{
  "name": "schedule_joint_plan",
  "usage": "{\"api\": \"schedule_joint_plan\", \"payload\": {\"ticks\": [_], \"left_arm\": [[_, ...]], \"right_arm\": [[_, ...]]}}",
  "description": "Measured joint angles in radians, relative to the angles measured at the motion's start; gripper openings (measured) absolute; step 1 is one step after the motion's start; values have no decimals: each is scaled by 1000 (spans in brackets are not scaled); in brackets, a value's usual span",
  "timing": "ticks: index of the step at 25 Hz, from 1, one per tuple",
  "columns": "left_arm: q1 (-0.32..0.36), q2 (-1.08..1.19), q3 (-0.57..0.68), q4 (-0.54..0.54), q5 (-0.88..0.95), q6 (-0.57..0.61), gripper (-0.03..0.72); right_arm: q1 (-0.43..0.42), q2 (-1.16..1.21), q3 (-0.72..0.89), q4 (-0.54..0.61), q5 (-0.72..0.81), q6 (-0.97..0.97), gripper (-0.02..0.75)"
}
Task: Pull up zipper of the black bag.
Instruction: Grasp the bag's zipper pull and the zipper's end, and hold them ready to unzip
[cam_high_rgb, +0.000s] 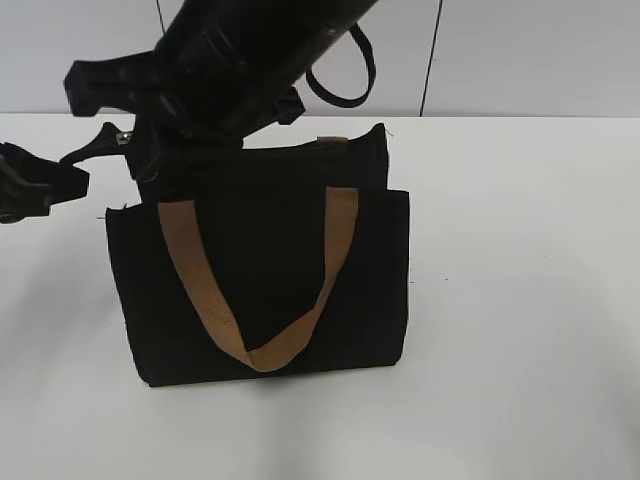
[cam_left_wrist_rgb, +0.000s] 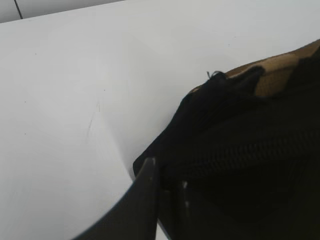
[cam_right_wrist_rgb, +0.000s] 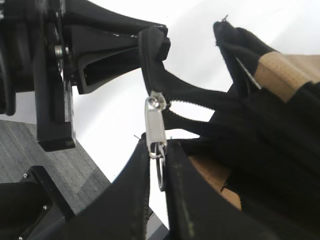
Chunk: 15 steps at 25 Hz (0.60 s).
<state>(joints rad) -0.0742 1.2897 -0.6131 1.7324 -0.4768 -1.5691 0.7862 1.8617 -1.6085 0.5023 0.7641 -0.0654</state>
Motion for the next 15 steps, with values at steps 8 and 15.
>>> {"api": "schedule_joint_plan", "payload": {"ticks": [8, 15], "left_arm": [[0, 6, 0, 9, 98, -20, 22], [-1, 34, 0, 9, 109, -20, 22]], "right_arm": [[-41, -4, -1, 194, 19, -133, -15], [-90, -4, -1, 197, 42, -152, -15]]}}
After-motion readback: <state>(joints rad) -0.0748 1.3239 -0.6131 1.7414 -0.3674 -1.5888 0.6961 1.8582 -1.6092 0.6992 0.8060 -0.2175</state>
